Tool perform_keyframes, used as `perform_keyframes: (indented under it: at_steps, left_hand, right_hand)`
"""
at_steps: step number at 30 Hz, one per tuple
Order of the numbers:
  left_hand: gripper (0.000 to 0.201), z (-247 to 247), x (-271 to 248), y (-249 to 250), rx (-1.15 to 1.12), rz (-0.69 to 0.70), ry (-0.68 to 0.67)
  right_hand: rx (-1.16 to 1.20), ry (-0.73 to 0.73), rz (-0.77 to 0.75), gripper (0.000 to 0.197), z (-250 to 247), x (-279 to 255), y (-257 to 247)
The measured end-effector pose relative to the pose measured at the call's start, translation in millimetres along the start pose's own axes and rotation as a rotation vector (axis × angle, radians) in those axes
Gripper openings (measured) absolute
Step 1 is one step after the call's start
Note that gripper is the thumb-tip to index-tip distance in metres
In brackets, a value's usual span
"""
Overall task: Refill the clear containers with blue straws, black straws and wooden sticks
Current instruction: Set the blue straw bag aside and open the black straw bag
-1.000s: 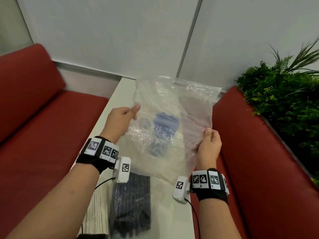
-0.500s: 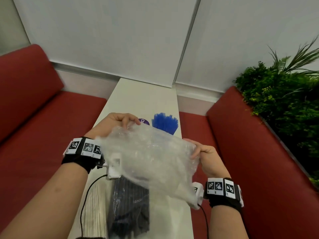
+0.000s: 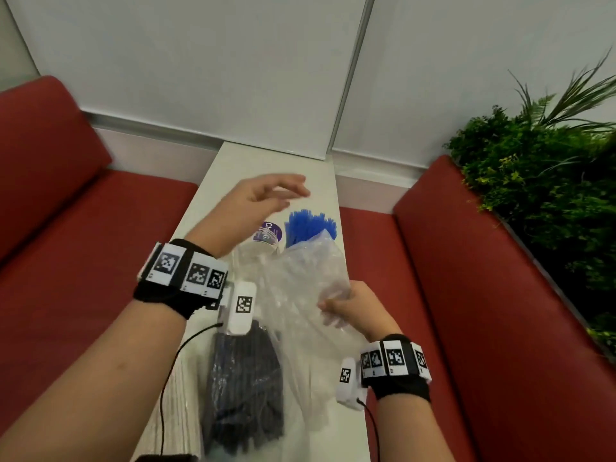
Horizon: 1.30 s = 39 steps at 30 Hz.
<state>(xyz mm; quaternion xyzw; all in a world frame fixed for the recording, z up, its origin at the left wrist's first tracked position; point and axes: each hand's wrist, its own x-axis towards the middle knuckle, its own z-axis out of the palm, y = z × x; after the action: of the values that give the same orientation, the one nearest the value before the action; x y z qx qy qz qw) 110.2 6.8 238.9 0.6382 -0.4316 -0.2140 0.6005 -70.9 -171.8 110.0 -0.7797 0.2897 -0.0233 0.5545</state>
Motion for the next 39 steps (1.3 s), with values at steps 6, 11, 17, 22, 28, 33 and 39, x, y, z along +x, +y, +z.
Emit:
perform_keyframes:
  at_steps: [6, 11, 17, 22, 28, 33, 39]
  left_hand:
    - [0.024, 32.4, -14.4, 2.3, -0.007, 0.021, -0.599]
    - [0.057, 110.3, -32.6, -81.2, 0.756, -0.026, -0.575]
    - [0.075, 151.9, -65.8, -170.4, 1.106, -0.014, -0.755]
    - [0.088, 201.3, -118.9, -219.7, 1.173, -0.155, -1.129]
    - [0.101, 229.2, -152.1, -256.0, 1.151, -0.327, -1.105]
    - [0.113, 234.5, -160.7, -279.9, 1.137, -0.335, -1.028]
    - [0.079, 220.3, -151.6, -265.9, 0.777, -0.405, -0.851]
  right_hand:
    - [0.096, 0.057, 0.126, 0.024, -0.6, 1.0, 17.8]
    - [0.646, -0.219, -0.026, 0.037, -12.7, -22.9, 32.0]
    - [0.611, -0.182, 0.35, 0.041, 1.4, -51.9, 133.3]
    - [0.19, 0.231, 0.663, 0.055, 40.5, -66.7, 207.7]
    - [-0.556, 0.13, 0.313, 0.102, 50.1, -53.2, 202.6]
    - [-0.787, -0.443, 0.334, 0.15, 72.3, -60.4, 238.2]
    - [-0.918, -0.369, 0.323, 0.169, 77.8, -52.7, 265.9]
